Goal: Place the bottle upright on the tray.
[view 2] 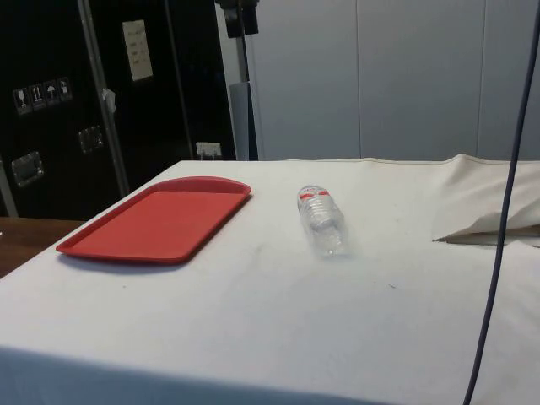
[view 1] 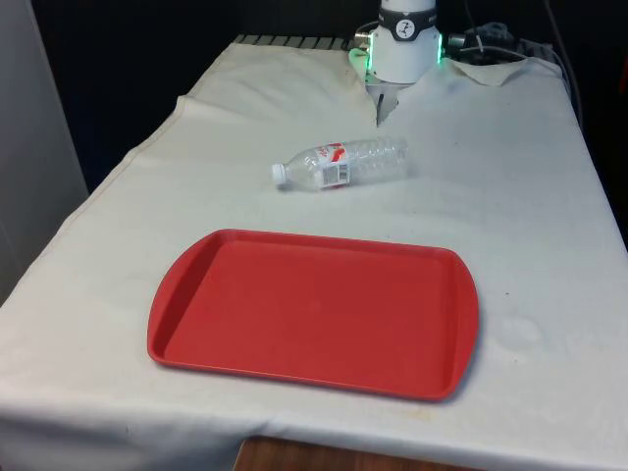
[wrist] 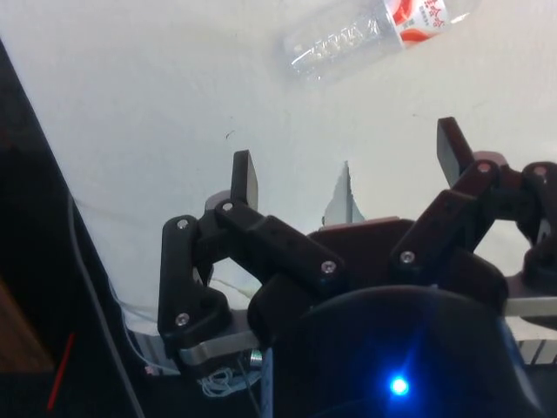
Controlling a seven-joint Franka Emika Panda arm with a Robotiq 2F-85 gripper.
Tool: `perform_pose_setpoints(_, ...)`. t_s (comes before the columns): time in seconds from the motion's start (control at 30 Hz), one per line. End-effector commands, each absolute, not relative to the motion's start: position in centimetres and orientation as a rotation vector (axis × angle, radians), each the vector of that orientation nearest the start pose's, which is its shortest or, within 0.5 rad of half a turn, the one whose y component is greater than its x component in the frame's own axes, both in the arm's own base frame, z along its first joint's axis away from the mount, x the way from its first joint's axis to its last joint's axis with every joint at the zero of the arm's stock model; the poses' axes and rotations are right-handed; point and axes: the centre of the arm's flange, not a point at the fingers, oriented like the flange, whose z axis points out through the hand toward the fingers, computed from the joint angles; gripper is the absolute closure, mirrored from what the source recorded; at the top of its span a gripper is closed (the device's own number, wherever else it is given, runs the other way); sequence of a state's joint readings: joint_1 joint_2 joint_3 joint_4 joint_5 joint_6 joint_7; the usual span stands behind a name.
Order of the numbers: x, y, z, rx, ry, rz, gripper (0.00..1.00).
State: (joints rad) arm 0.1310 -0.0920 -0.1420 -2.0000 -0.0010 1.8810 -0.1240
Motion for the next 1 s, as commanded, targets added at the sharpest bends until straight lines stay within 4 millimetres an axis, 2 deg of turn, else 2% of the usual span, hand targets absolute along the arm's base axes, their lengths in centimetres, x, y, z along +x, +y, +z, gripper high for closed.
perform_pose_setpoints(0.0,52.5,-0.8,49.7,-3.125,-0.182,0.019,0.00)
perform_pose_setpoints(0.97,47.8,-0.8,49.9,-3.104,-0.237,-0.061,0.00)
